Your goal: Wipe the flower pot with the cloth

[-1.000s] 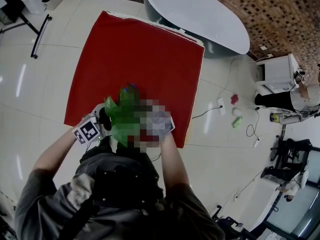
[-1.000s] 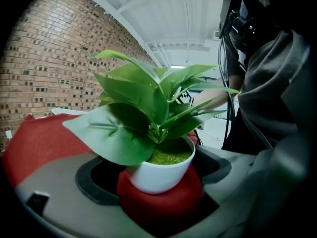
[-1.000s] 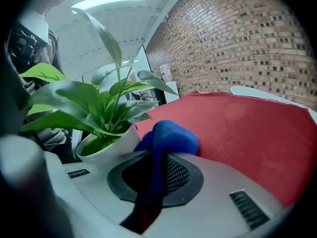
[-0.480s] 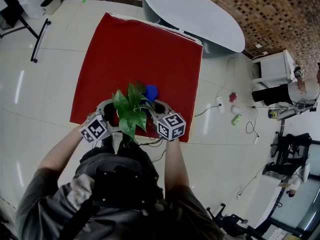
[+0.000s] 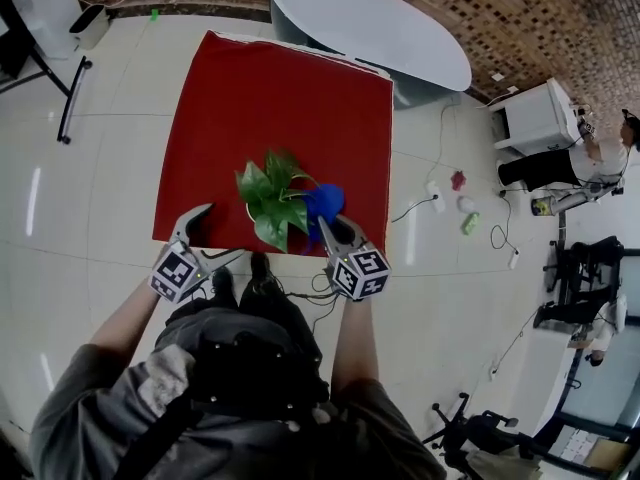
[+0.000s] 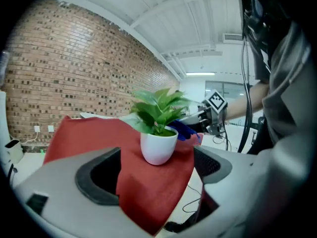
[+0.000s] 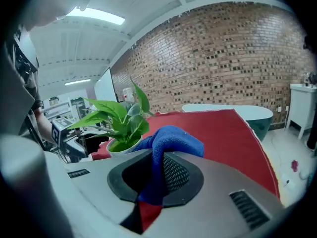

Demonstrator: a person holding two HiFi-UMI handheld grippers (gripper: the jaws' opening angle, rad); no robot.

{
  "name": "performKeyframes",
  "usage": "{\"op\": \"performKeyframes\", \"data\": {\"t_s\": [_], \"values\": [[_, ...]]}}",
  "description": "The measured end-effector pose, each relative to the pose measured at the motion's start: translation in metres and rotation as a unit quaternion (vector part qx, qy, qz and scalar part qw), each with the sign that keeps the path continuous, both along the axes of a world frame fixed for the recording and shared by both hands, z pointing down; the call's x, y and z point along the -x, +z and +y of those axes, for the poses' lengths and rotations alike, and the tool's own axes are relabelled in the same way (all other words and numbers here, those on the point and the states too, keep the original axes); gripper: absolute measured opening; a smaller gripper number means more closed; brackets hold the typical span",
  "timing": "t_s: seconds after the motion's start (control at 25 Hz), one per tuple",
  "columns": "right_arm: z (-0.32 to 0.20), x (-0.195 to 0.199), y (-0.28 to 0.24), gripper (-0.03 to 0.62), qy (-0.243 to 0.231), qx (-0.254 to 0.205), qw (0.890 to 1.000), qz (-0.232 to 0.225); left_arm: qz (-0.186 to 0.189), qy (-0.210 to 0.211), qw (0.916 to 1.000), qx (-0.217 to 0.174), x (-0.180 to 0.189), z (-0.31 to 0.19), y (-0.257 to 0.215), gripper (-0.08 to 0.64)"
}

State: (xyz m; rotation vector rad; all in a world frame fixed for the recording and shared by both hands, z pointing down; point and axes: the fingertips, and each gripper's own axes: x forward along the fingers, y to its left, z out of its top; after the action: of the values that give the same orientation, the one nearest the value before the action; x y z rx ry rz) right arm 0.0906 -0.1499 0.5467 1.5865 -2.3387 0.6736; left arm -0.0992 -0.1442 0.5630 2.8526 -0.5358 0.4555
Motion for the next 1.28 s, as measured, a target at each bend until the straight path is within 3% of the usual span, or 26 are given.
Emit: {"op": "performKeyframes", "data": {"t_s": [0.2, 0.28, 0.36, 0.44, 0.6, 0.88, 1.12, 1.28], "values": [[0.049, 0.003, -0.041, 0.057, 0.055, -0.054, 0.997, 0.015, 0.069, -0.081, 0.9938, -0.035, 0.058, 0.004, -0.067, 0.431], [0.076, -0.005, -0.058, 0.057, 0.063, -0.078, 0.995, 0.024, 0.099, -0.094, 0.9890, -0.057, 0.066, 0.026, -0.093, 0.275], [0.103, -0.018, -0.080, 0.057, 0.069, -0.105, 0.992, 0.033, 0.118, -0.097, 0.9848, -0.082, 0.065, 0.053, -0.117, 0.248], [0.122, -0.027, -0.105, 0.057, 0.073, -0.129, 0.988, 0.040, 0.127, -0.098, 0.9817, -0.103, 0.064, 0.073, -0.140, 0.137], [0.140, -0.030, -0.150, 0.057, 0.078, -0.169, 0.981, 0.047, 0.136, -0.119, 0.9756, -0.125, 0.067, 0.093, -0.171, 0.042], [0.226, -0.025, -0.203, 0.057, 0.061, -0.226, 0.972, 0.020, 0.122, -0.161, 0.9679, -0.149, 0.064, 0.164, -0.207, 0.028], [0.336, -0.026, -0.222, 0.057, 0.028, -0.243, 0.970, 0.004, 0.134, -0.201, 0.9601, -0.141, 0.058, 0.262, -0.239, 0.028], [0.361, -0.027, -0.218, 0.057, 0.030, -0.247, 0.968, -0.010, 0.126, -0.220, 0.9580, -0.133, 0.056, 0.279, -0.245, 0.028]]}}
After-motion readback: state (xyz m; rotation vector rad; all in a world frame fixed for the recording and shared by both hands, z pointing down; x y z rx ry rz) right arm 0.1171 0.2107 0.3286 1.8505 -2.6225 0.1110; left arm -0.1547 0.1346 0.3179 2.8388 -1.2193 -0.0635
